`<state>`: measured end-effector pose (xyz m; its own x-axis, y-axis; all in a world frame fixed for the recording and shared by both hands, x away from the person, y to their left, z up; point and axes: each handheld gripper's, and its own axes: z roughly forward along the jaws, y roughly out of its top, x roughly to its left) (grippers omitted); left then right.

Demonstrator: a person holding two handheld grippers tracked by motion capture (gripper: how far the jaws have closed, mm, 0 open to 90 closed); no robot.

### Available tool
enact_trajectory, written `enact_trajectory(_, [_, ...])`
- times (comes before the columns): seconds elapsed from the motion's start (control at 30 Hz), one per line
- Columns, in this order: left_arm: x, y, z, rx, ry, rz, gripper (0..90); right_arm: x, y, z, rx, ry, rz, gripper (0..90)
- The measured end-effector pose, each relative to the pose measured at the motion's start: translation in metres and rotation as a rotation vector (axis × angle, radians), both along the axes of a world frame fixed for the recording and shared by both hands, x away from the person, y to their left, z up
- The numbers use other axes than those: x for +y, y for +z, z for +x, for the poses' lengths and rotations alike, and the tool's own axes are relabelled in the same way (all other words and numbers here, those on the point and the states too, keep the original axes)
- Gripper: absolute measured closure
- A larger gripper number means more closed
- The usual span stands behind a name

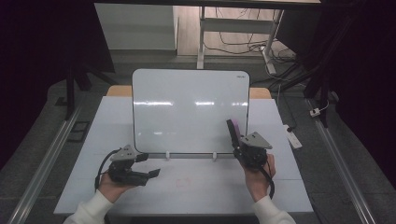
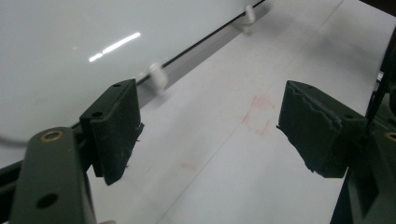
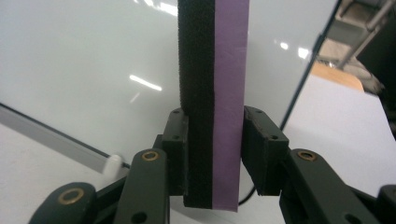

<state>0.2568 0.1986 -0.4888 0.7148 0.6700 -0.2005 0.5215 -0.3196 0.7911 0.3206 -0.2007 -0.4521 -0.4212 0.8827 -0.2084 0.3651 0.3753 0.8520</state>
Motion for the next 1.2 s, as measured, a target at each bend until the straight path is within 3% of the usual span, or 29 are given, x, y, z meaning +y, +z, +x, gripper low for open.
enact_trajectory(0.17, [0.015,-0.005,-0.006,0.009,0.036,0.0,20.9,-0.002,-0.007,0.009,0.045,-0.03,-0.021,62.9])
enact_trajectory(0.47, [0.026,-0.01,-0.007,0.017,0.065,-0.008,20.7,0.003,-0.011,0.011,0.017,-0.014,-0.046,60.0])
enact_trajectory(0.53, [0.028,-0.011,-0.008,0.016,0.072,-0.008,20.5,0.001,-0.01,0.01,0.013,-0.01,-0.031,54.8])
enact_trajectory(0.63, [0.031,-0.012,-0.009,0.014,0.084,-0.009,20.2,-0.003,-0.007,0.003,-0.005,0.027,-0.011,45.4])
enact_trajectory(0.73, [0.035,-0.013,-0.01,0.016,0.095,-0.009,20.0,-0.013,-0.006,-0.005,0.012,0.113,0.023,38.9])
enact_trajectory(0.97, [0.044,-0.017,-0.013,0.029,0.115,-0.002,19.9,-0.043,-0.015,-0.021,0.045,0.227,0.07,34.8])
enact_trajectory(1.2, [0.05,-0.02,-0.012,0.032,0.136,0.013,19.3,-0.071,-0.027,-0.031,0.078,0.259,0.086,34.6])
